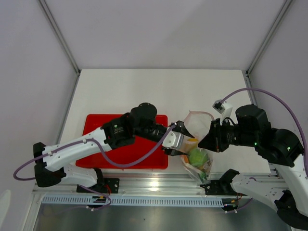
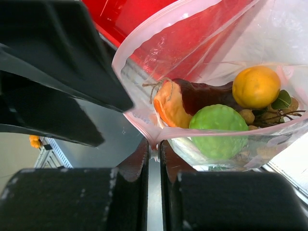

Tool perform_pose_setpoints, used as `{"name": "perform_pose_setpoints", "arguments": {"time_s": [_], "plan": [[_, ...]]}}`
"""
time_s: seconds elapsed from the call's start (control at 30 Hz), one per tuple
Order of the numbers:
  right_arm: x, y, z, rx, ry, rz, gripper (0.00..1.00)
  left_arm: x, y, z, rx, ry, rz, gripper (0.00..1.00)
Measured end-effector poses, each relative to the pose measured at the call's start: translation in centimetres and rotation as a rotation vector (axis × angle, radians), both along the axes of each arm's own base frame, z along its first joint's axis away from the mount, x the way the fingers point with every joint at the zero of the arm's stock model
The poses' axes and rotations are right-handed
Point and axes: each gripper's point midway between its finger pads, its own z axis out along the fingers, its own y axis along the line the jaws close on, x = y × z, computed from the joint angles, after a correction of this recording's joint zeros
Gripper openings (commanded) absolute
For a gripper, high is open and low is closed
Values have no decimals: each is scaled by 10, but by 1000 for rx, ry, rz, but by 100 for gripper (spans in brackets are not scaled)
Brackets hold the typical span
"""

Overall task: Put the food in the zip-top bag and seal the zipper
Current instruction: Zip the zipper food storage bag at the center of the board.

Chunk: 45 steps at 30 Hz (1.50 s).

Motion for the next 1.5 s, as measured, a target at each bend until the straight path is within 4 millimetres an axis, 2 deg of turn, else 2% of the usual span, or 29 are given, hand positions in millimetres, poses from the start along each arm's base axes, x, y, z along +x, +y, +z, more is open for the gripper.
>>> {"name": "perform_pose_setpoints", "arguments": {"time_s": [0.17,0.27,0.3,0.37,0.4,0.5,0.57,0.63,0.67,0.73,0.77,0.8,0.97,1.23,1.4,1.5], "plan": [[-1,-1,0,-2,-11,10,0,-6,-3,-25,84,52,-40,62],[-3,-1,0,1,-9,21,0,-7,-5,-36,125,77,-52,52],[-3,0,0,1,-8,25,0,-7,-7,-39,139,83,-52,45],[-4,0,1,2,-8,31,1,-5,-11,-41,159,97,-46,36],[-5,0,1,3,-7,33,1,-2,-14,-42,169,102,-38,20],[-4,0,0,-1,-13,33,7,7,-20,-46,195,128,17,1],[-2,-2,0,-8,-18,24,9,12,-21,-48,206,141,56,0],[1,-3,-1,-15,-24,8,21,16,-22,-49,209,157,90,1],[3,-4,-2,-20,-29,-2,31,18,-23,-48,208,167,106,1],[7,-6,-3,-32,-32,-30,40,23,-24,-48,210,186,144,1],[9,-8,-3,-39,-39,-45,48,25,-24,-48,211,198,168,1],[12,-10,-4,-47,-43,-69,50,29,-24,-48,210,211,194,1],[33,-27,-7,-107,-89,-210,55,39,-27,-35,194,313,307,0],[37,-46,4,-54,-215,-301,57,49,-43,0,167,461,397,1],[32,-56,28,62,-358,-319,61,45,-43,0,183,514,404,1],[37,-53,32,83,-404,-309,61,43,-44,-3,198,530,394,1]]}}
